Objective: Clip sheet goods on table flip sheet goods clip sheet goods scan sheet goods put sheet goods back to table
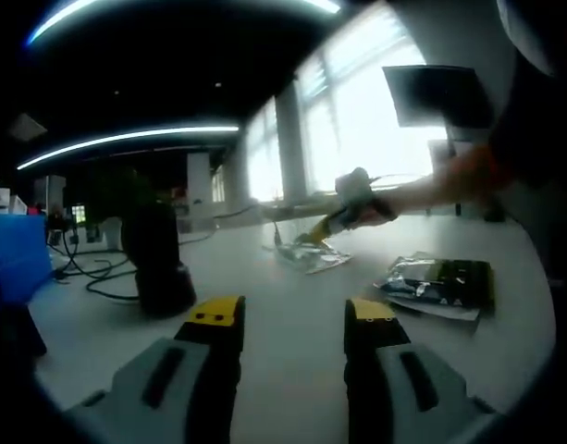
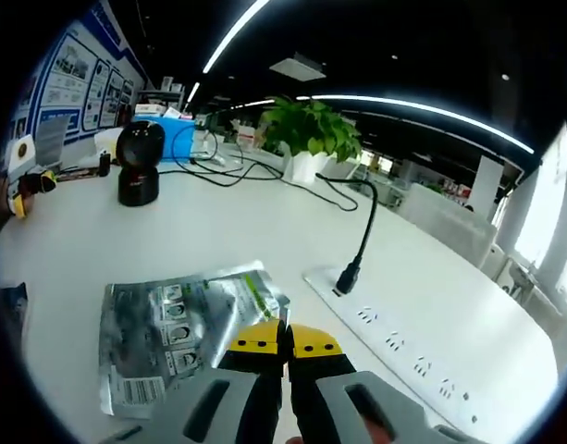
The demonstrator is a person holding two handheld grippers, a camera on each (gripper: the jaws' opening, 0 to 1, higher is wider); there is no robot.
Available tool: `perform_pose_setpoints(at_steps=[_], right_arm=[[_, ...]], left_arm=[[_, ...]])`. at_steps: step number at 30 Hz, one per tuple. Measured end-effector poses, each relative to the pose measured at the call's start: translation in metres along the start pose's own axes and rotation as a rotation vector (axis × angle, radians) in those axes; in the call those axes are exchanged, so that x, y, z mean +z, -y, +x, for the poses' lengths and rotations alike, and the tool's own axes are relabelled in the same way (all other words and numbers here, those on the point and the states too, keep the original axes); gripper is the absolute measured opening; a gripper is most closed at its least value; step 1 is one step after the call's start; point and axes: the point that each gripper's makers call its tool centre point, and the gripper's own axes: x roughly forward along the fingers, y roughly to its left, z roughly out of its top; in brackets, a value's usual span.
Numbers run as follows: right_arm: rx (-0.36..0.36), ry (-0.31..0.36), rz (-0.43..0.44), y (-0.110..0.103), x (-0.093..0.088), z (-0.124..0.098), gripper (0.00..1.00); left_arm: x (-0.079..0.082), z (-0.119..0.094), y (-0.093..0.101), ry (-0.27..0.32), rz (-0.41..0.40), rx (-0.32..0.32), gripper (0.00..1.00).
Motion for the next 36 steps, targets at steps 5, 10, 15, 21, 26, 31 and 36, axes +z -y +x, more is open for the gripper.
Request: perform_pose_setpoints(at_steps=[5,10,15,21,26,31,36], right_arm=[[0.007,-0.01,-0.009,0.001,-0.006,0.004,0.0],[0.02,-0.014,-0.009,0.0,-0.008,0.005,0.0],[0.01,-0.013,0.024,0.0,-0.009,0.005,0.0],[0.0,-0.012,0.04,0.0,-0.009,0.005,0.04],[-0.021,-0.022,0.044,0.005,-0.012,0.002,0.07],[-0.075,0.0,0.077,0.02,-0.008,-0.005,0.07],[-0.2,0.05,0.161,0.045,0.002,-0.024,0.11]], left_arm=[[0.0,0.0,-0.001,0.001,-0.009,0.0,0.35],[-0.001,0.0,-0.001,-0.004,-0.004,-0.001,0.35],[-0.001,0.001,0.001,-0.007,-0.002,0.0,0.35],[0.0,0.002,0.002,-0.006,0.005,0.003,0.35],[0.0,0.002,0.002,-0.006,0.003,0.002,0.35],[0.0,0.002,0.002,-0.008,0.007,-0.002,0.35],[-0.001,0.002,0.002,-0.009,0.014,-0.004,0.35]])
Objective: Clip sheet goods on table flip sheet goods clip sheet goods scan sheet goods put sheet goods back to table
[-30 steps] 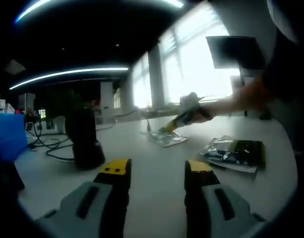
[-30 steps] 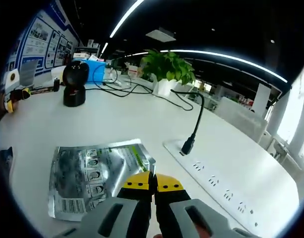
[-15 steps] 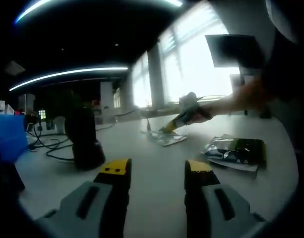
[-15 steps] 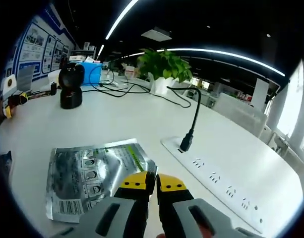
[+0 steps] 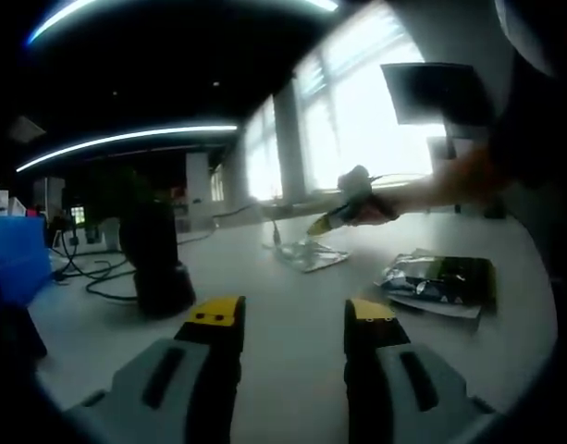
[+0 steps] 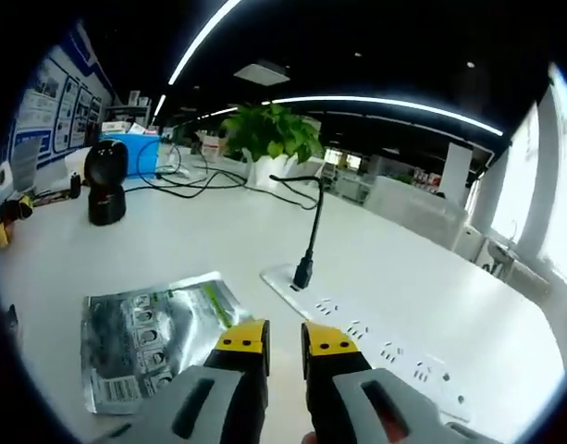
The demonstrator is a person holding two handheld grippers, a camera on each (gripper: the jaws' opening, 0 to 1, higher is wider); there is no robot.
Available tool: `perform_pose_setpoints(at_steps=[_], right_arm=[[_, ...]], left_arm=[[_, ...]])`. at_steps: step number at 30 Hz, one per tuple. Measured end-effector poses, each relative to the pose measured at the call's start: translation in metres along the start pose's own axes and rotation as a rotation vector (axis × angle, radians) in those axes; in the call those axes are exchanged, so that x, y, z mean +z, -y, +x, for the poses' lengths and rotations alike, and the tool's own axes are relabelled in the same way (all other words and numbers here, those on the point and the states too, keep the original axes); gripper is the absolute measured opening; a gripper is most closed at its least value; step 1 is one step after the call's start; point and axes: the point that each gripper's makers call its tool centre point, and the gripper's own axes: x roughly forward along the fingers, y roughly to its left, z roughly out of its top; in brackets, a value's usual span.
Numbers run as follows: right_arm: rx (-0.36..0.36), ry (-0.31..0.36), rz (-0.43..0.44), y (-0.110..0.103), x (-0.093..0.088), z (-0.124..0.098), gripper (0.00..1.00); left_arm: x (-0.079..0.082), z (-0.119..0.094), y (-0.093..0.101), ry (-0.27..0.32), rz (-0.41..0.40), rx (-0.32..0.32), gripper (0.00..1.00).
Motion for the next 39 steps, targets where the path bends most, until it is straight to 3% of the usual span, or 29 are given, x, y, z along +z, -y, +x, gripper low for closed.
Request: perform_pose_setpoints(at_steps=[1,4,7,10,13,18,23,29,39], right_arm=[[-0.029,0.004,0.022,0.004,0.002,-0.003,0.11],[-0.134,-0.065,0.044,0.015,-0.005,-0.013,0.07],[-0.11,-0.032,0.094,-0.004,0.004,-0.021,0.15],[-0.046,0.008,0.116,-0.03,0.014,-0.022,0.31],[0.04,0.032,0.115,-0.062,0.02,-0.022,0.41],[0.089,0.019,0.05,-0.094,0.018,-0.015,0.6],[0.15,-0.022,0.057,-0.104,0.004,-0.008,0.78],[0.181,-0.043,0.053,-0.106,-0.004,-0.002,0.86],[0.211,-0.088,0.057,-0.108,-0.017,0.008,0.86]], left_arm=[[0.0,0.0,0.0,0.0,0.0,0.0,0.35],[0.001,0.0,0.0,0.002,0.0,0.001,0.35],[0.0,0.0,0.0,0.002,0.002,-0.001,0.35],[0.0,0.0,0.0,0.001,0.007,-0.003,0.35],[-0.001,0.0,0.0,0.001,0.008,-0.003,0.35],[-0.001,0.0,0.0,0.003,0.007,-0.004,0.35],[0.0,-0.001,0.0,0.007,0.007,-0.003,0.35],[0.001,0.0,0.0,0.009,0.005,-0.005,0.35],[0.001,0.0,0.001,0.008,0.004,-0.002,0.35]])
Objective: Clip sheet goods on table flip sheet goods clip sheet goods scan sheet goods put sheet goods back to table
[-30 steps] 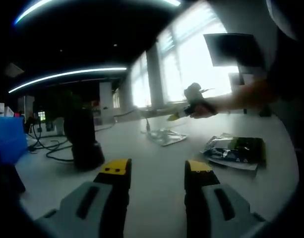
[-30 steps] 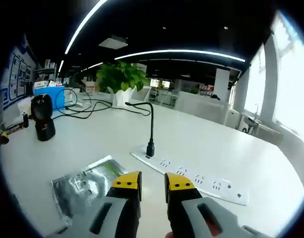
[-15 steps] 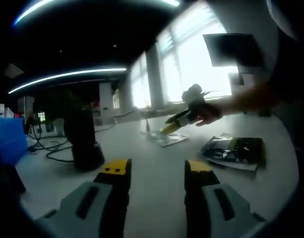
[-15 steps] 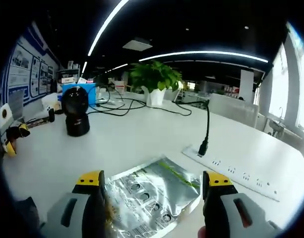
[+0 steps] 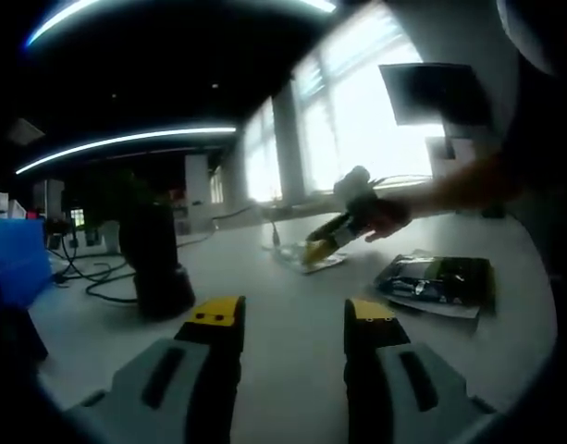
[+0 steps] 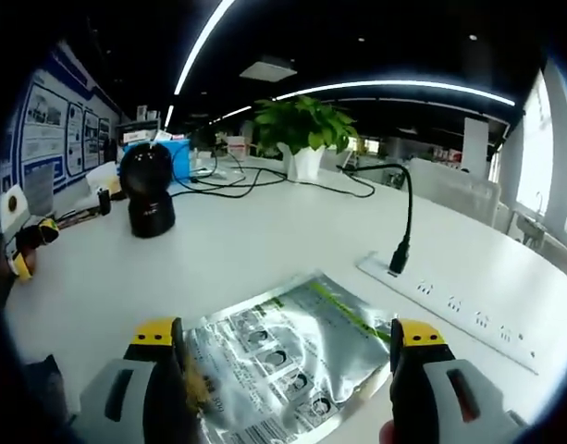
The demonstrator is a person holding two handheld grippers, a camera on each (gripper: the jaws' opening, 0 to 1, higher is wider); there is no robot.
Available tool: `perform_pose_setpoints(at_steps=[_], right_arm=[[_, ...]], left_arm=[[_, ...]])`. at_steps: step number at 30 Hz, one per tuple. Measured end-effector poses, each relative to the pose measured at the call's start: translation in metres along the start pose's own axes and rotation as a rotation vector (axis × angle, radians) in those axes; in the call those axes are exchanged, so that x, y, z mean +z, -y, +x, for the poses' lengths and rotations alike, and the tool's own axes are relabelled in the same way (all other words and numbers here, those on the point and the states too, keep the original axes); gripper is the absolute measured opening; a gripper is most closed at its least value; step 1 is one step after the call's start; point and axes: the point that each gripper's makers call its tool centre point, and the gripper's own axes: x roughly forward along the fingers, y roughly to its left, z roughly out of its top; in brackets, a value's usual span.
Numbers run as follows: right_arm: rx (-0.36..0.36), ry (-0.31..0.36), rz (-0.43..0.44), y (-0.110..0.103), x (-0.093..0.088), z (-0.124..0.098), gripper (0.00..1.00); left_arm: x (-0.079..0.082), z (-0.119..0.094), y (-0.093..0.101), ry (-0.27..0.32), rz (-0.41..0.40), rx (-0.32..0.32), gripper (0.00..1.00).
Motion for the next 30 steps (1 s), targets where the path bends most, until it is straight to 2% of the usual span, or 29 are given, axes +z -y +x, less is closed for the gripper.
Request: perform_pose_setpoints(at_steps=[3,11,17,22,26,30], right_arm=[[-0.012,-0.016,-0.035,0.002,-0.002,0.001,0.86],[0.008,-0.014,-0.013,-0.004,-0.003,0.001,0.86],[0.04,-0.012,0.035,-0.012,-0.008,0.004,0.86],[0.06,-0.007,0.035,-0.015,-0.008,0.005,0.85],[0.088,0.002,0.024,-0.032,-0.006,0.006,0.86],[0.088,0.002,0.022,-0.033,-0.006,0.006,0.86]], left_arm=[[0.0,0.0,0.001,-0.001,0.001,-0.001,0.35],[-0.001,0.0,0.0,-0.001,-0.001,-0.002,0.35],[0.0,-0.001,0.0,0.0,-0.001,-0.002,0.35],[-0.001,-0.001,-0.001,0.001,0.0,-0.004,0.35],[-0.001,-0.001,-0.001,0.001,0.001,-0.005,0.35],[-0.001,-0.001,-0.001,0.001,0.001,-0.005,0.35]])
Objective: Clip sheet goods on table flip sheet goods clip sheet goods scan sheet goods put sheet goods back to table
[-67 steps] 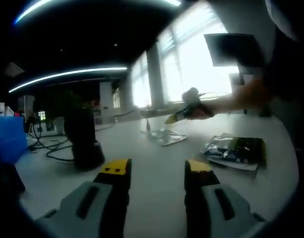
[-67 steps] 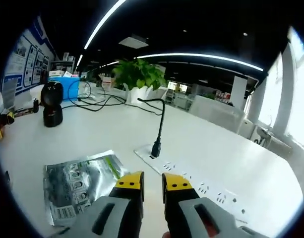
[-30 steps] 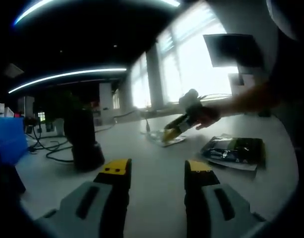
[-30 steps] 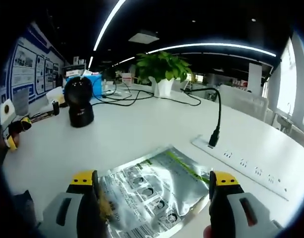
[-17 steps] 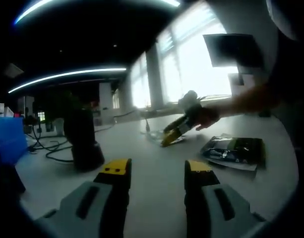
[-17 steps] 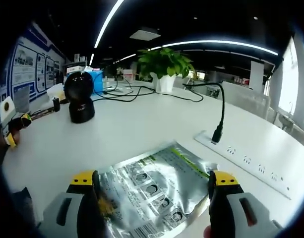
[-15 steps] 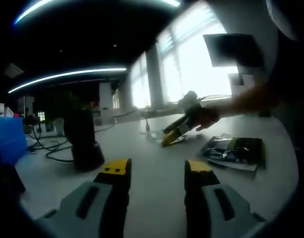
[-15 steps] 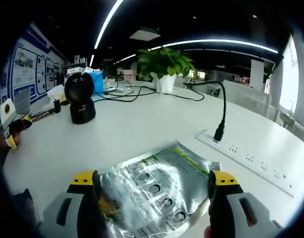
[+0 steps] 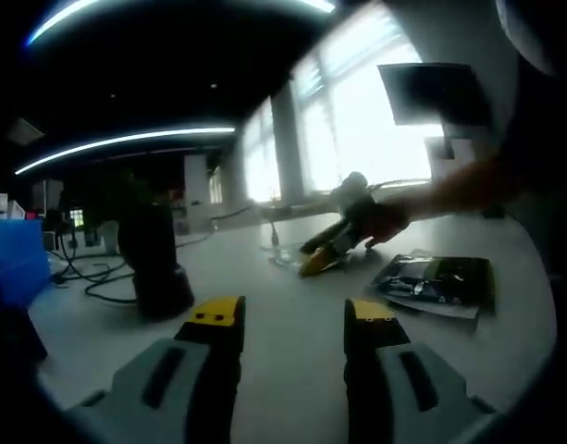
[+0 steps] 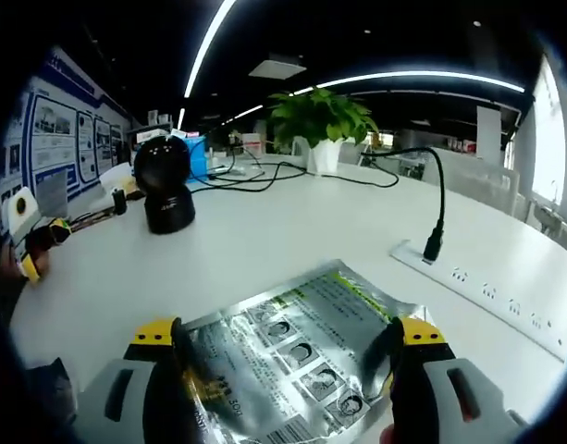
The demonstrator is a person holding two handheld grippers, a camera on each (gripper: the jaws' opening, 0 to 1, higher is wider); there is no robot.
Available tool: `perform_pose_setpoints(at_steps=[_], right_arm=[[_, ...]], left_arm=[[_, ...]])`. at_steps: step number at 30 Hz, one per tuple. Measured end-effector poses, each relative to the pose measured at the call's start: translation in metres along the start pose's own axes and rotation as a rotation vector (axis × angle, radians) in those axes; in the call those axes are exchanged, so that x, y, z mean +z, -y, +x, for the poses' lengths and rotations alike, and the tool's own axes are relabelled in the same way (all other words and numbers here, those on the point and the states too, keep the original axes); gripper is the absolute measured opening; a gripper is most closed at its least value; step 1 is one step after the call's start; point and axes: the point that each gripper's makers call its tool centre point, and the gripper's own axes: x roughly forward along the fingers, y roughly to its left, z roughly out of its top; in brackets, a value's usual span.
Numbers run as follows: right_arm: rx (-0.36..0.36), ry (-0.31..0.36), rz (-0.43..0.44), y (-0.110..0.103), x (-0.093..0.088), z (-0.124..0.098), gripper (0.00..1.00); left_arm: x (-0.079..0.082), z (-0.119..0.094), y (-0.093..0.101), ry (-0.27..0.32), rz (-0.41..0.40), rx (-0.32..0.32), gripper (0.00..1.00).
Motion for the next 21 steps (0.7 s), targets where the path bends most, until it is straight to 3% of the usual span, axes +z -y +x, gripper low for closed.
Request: perform_pose_setpoints(at_steps=[7,21], right_arm=[[0.0,0.002,0.003,-0.0006,0.0008,-0.0023,0.84],[0.004,-0.002,-0.006,0.0076,0.0004,-0.001,0.89]], left_arm=[[0.0002,0.0002,0.0015,-0.002,0.002,-0.002,0.35],[0.001,0.0008,0.0037,-0.004,0.006,-0.006,0.35]])
